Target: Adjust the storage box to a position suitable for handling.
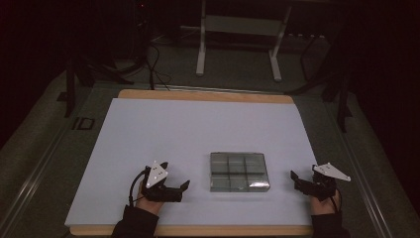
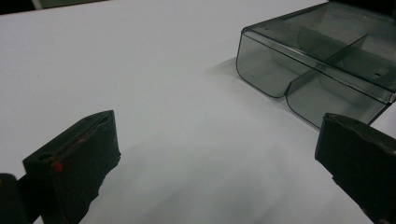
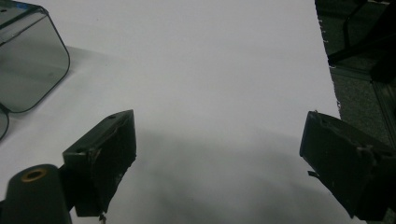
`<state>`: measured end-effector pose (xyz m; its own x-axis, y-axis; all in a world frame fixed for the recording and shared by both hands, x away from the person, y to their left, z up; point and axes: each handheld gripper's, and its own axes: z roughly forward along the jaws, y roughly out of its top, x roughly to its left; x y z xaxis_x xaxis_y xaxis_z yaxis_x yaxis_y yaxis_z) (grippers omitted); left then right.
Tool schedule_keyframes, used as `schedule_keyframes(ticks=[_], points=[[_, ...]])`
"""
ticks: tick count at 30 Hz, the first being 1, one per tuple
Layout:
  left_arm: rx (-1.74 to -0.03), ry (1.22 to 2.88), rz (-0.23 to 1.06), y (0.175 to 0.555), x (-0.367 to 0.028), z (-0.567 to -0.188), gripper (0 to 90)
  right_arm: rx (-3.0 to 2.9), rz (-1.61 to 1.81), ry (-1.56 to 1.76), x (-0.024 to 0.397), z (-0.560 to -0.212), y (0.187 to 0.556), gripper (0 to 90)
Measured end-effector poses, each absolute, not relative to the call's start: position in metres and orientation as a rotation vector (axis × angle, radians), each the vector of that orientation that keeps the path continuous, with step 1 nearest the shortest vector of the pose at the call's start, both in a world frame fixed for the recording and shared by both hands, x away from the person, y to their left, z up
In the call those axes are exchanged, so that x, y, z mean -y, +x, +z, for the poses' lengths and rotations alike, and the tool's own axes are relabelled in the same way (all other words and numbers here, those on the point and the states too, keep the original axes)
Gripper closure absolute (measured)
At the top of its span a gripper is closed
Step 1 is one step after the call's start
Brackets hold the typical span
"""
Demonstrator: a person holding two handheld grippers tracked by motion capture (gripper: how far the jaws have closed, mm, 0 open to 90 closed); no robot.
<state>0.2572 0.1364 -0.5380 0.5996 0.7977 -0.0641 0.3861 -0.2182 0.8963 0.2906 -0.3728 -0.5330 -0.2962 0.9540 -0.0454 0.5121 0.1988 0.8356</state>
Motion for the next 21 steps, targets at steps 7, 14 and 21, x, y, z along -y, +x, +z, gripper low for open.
schedule_keyframes(ticks=[7, 14, 21], points=[[-0.962, 1.828, 0.520, 0.2571, -0.1362, -0.5380, 0.8, -1.910, 0.987, 1.360, 0.3727, -0.5330, 0.2910, 10.7], [-0.931, 1.834, 0.459, 0.2593, -0.1387, -0.5381, 0.9, -1.925, 0.983, 1.359, 0.3723, -0.5331, 0.2919, 10.7], [-0.922, 1.849, 0.382, 0.2642, -0.1411, -0.5382, 0.9, -1.954, 0.987, 1.380, 0.3734, -0.5326, 0.2952, 12.8]])
